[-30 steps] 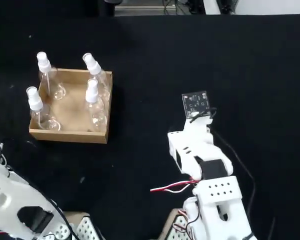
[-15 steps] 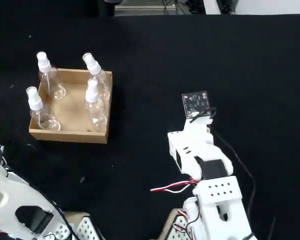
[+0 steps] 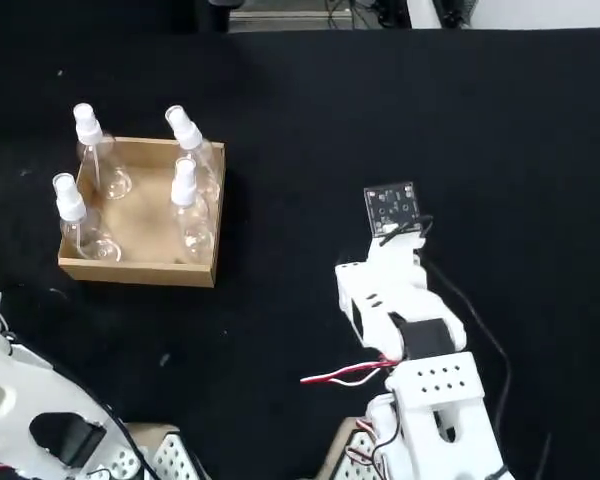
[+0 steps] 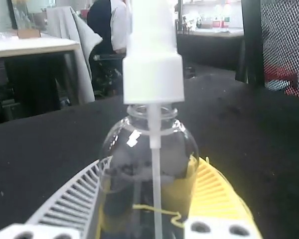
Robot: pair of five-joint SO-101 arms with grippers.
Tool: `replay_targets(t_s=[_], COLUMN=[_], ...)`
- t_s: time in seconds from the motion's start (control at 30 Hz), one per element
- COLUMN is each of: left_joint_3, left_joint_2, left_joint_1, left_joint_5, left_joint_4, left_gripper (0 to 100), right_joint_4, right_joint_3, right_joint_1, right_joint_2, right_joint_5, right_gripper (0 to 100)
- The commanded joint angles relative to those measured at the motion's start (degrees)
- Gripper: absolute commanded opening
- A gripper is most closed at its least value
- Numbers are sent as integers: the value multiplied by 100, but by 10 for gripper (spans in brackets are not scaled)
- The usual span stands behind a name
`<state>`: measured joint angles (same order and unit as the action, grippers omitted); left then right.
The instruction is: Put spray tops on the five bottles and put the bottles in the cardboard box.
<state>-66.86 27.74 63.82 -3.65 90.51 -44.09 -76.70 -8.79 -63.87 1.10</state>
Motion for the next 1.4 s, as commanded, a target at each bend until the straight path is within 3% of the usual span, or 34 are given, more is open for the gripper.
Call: replay_targets(t_s=[0.0, 0.27, 0.73, 0.93, 1.2, 1.37], left_joint_3=[101, 84, -84, -154, -154, -400], left_joint_2=[-18, -18, -26, -26, -88, -97], left_joint_1=[66, 66, 119, 92, 145, 180], left_joint_5=[-44, -26, -26, 0, 0, -35], left_joint_4=[229, 220, 264, 264, 281, 914], left_gripper=[33, 245, 248, 384, 340, 336], right_joint_4=[97, 88, 88, 88, 88, 88], right_joint_3=[31, 31, 31, 31, 31, 31], right_joint_1=[-53, -53, -53, -53, -53, -53], right_joint_2=[-13, -13, -13, -13, -13, -13], right_joint_5=[-18, -18, -44, -44, -44, -44], right_gripper=[162, 162, 162, 162, 162, 162])
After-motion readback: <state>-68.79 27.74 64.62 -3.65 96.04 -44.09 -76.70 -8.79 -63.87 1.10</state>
